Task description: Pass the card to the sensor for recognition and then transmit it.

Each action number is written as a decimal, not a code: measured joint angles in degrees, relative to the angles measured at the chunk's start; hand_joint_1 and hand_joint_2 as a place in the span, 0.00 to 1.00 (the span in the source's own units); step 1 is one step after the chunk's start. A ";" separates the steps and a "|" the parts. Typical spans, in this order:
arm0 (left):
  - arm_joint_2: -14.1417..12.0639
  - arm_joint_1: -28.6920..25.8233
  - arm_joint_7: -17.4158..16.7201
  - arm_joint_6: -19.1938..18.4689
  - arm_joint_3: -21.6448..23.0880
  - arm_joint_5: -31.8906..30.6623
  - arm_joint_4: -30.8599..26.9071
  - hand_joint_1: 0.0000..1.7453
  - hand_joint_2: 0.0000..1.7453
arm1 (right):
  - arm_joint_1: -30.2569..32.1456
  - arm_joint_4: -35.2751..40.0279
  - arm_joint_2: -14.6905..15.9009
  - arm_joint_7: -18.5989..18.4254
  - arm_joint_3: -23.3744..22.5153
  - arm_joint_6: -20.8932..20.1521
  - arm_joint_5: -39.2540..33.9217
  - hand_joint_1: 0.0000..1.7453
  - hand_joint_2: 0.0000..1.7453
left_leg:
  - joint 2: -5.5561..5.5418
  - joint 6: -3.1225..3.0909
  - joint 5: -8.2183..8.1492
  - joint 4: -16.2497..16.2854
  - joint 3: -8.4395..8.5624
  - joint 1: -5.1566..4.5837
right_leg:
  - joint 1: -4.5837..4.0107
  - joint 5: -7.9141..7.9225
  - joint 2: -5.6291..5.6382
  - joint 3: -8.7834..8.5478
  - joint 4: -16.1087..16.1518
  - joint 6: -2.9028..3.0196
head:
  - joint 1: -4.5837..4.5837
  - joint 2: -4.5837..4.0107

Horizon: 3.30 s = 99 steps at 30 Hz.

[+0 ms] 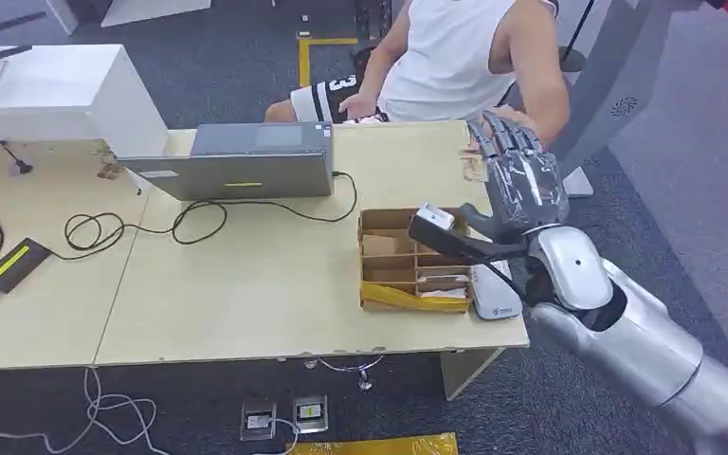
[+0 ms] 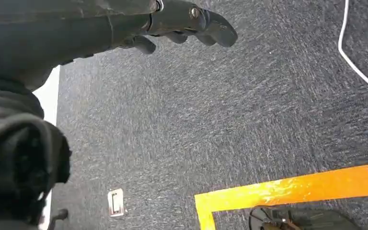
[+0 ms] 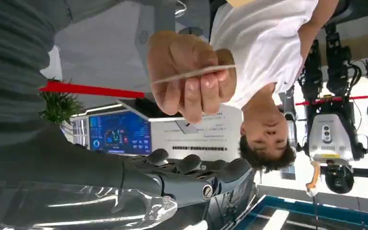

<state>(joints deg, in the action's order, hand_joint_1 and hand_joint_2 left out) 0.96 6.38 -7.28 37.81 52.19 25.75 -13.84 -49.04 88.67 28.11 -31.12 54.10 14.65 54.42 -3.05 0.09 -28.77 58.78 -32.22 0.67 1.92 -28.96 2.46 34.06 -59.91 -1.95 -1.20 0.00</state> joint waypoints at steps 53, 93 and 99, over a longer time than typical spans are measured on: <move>-0.48 -1.00 1.05 1.57 2.40 5.49 -0.33 0.00 0.00 | 13.96 -4.85 0.72 -0.96 -12.03 18.51 -10.91 1.00 1.00 | 0.25 0.05 -0.06 0.01 0.17 -0.01 | 0.00 0.00 0.25 -0.01 0.08 0.00 | 0.00 0.00; -0.48 0.53 0.42 0.48 4.83 4.52 -0.35 0.00 0.00 | 25.10 -7.98 -0.48 3.91 -18.84 9.90 -9.44 1.00 1.00 | 0.24 0.05 -0.06 0.00 0.10 0.00 | 0.00 0.00 0.25 -0.01 0.06 0.00 | 0.02 0.00; -0.52 0.58 0.20 0.46 5.60 4.59 -0.35 0.00 0.00 | 25.01 -10.03 -1.81 4.42 -17.46 10.12 -9.73 1.00 1.00 | 0.23 0.05 -0.06 -0.01 0.09 0.00 | 0.00 0.00 0.24 -0.01 0.06 0.00 | 0.02 0.00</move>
<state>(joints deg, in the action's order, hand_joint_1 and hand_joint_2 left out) 0.44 6.96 -7.08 38.27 57.79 30.34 -14.19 -24.03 78.64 26.29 -26.71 36.63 24.76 44.70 -2.82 0.14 -28.83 58.78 -32.12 0.66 1.92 -28.96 2.70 34.05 -59.85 -1.95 -1.18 0.00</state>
